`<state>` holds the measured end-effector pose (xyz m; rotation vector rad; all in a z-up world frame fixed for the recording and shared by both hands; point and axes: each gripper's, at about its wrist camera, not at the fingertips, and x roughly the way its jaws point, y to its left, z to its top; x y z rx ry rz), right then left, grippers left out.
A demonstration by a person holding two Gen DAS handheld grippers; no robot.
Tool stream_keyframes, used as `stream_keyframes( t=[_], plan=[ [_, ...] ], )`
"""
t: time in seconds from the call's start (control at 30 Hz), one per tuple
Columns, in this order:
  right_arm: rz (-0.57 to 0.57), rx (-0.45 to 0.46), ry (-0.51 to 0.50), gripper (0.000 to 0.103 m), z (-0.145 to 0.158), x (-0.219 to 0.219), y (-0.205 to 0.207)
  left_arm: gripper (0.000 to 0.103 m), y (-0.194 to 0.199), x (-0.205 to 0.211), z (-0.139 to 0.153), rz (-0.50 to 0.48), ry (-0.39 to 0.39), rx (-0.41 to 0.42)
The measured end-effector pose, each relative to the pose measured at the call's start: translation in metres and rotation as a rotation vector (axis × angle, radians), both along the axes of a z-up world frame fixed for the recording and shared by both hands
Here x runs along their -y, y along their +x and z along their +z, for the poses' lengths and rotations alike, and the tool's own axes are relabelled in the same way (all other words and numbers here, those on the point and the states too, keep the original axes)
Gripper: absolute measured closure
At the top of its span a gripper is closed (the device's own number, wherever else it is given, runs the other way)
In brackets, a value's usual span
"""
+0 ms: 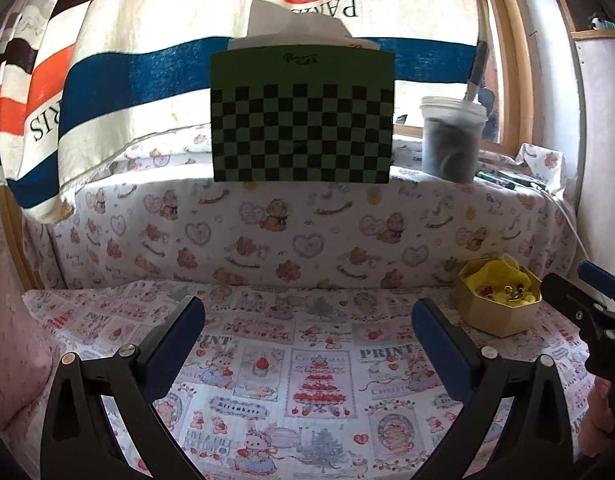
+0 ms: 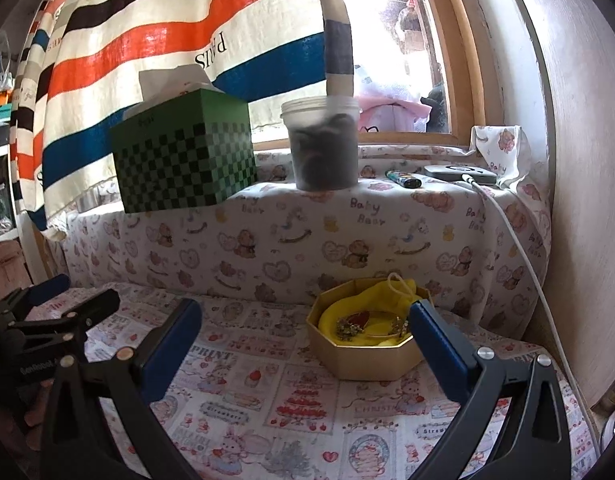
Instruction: Organize jewelry
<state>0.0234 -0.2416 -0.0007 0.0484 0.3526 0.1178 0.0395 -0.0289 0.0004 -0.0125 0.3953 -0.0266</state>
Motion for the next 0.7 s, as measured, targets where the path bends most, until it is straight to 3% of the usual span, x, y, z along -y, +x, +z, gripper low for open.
stream_keyframes(
  t=[0.23,0.47,0.7],
  plan=[
    [-0.022,-0.011,-0.007,0.000,-0.002,0.000,0.003,0.001,-0.001,-0.001,-0.002,0.033,0.007,0.007],
    [-0.050,0.046,-0.063,0.000,0.001,-0.009,-0.008,0.000,-0.019,0.005,0.005,0.052,0.042,0.112],
    [-0.058,0.042,-0.062,0.000,0.001,-0.011,-0.009,0.000,-0.015,0.000,0.005,0.067,0.024,0.098]
  ],
)
